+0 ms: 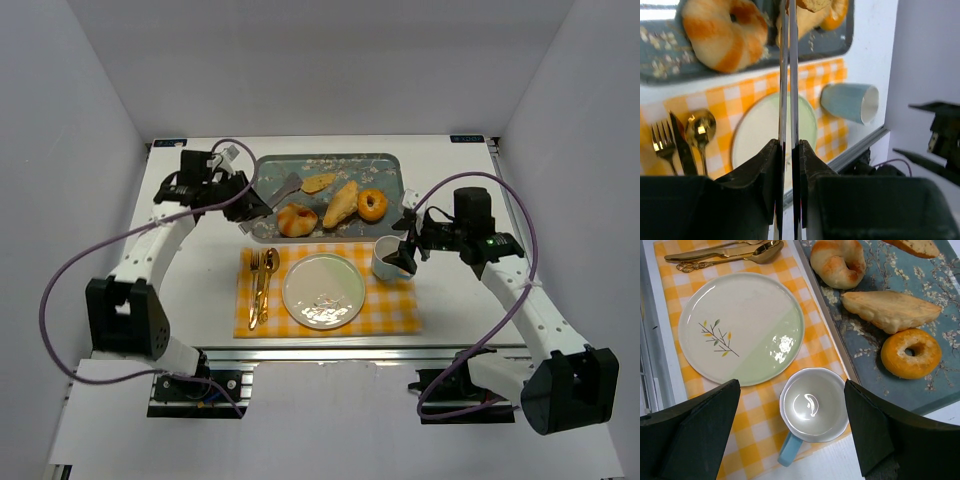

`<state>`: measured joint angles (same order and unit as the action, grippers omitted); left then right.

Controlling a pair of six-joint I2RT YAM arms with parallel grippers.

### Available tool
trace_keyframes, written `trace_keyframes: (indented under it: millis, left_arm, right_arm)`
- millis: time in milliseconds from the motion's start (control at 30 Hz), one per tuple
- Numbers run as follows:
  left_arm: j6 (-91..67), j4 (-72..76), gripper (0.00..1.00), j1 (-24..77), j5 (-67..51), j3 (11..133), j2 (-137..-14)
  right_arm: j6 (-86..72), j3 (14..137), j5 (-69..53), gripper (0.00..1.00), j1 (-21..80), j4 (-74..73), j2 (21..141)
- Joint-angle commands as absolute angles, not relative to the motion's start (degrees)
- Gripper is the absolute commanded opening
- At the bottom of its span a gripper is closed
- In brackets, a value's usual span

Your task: Place the bread

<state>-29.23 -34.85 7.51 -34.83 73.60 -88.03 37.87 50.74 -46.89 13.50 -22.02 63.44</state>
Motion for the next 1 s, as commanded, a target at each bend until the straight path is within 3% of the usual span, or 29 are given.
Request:
trace_keyframes:
  millis: [0,167,500,800,967]
  left_arm:
    - [-26.73,-37.44,0.05,7.29,-37.88,68.66,-77.89]
    - [-24.09,-42.87,0.04,7.47,-40.51,57.33,-66.56]
    - [-23.55,-46.84,0.06,10.11,-37.98,46.23,-58.27]
    - [-23.29,-48.33,0.44,11.87,-33.49,46.75,-58.10]
    - [-22.76,-51.15,0.47,11.87,-29.89,51.49,-56.95]
  right_arm:
    - [37.53,50.80,-47.64,0.89,13.10,-20.30,61.79]
    - [35.78,50.80,-47.64,0.89,12.83,-17.94,60.56]
    - [25.41,52.03,-42.28,0.89,11.78,-8.09,59.50]
    - [22.33,52.03,-40.25,0.89,11.08,-6.85,60.03]
    - [22.24,51.77,-40.60,0.89,10.90,-7.12,59.85]
